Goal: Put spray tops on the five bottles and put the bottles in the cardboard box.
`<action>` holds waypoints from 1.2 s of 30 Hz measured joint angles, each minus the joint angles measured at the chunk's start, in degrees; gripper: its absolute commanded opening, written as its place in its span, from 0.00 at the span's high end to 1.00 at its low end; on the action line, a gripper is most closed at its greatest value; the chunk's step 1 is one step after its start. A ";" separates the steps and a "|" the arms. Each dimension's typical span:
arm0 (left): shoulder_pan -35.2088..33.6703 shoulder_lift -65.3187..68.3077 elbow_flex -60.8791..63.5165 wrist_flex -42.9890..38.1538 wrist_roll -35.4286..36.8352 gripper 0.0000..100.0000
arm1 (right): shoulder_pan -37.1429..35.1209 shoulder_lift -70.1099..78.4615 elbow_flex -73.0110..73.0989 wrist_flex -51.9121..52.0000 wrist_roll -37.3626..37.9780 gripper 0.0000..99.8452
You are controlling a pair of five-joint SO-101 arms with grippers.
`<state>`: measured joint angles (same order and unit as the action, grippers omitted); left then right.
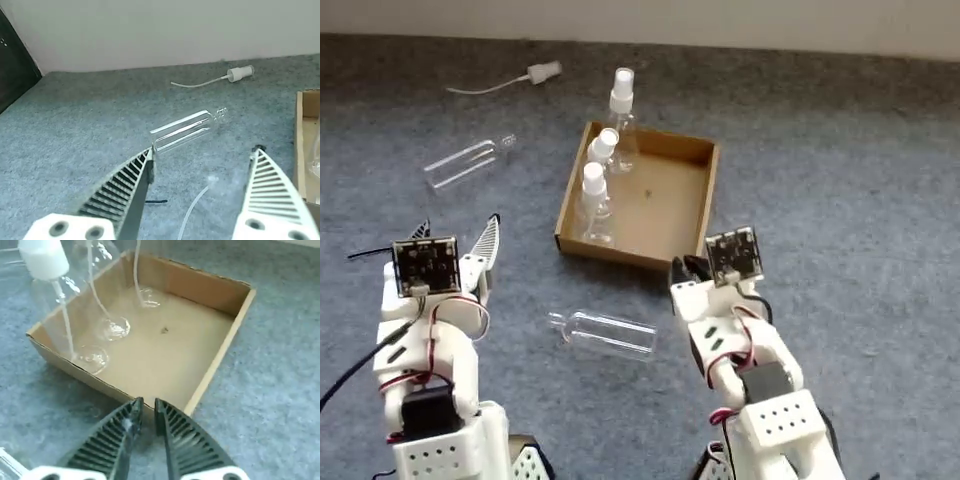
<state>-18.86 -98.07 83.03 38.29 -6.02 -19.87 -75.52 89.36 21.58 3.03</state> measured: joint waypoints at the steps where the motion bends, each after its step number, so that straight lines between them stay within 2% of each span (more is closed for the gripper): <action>1: -0.26 -2.37 1.67 0.00 0.00 0.73 | 0.97 -2.46 1.67 0.00 0.97 1.00; 8: -0.62 -5.54 11.43 0.00 0.00 0.73 | 5.27 -18.81 6.51 0.35 6.33 1.00; 11: -1.14 -5.54 12.75 1.58 0.00 0.72 | 8.44 -24.44 6.51 7.82 6.59 1.00; 18: -7.65 -5.10 13.01 18.73 0.00 0.72 | 9.05 -28.57 6.51 31.74 6.86 1.00; 23: -8.97 -5.10 13.01 36.48 0.00 0.72 | 9.32 -28.66 6.51 46.42 6.86 1.00; 36: -8.88 -5.10 13.01 37.80 -0.09 0.73 | 9.14 -28.75 6.51 49.58 6.95 1.00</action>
<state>-27.74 -103.16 96.04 76.09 -6.11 -10.73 -104.26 95.87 71.16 9.98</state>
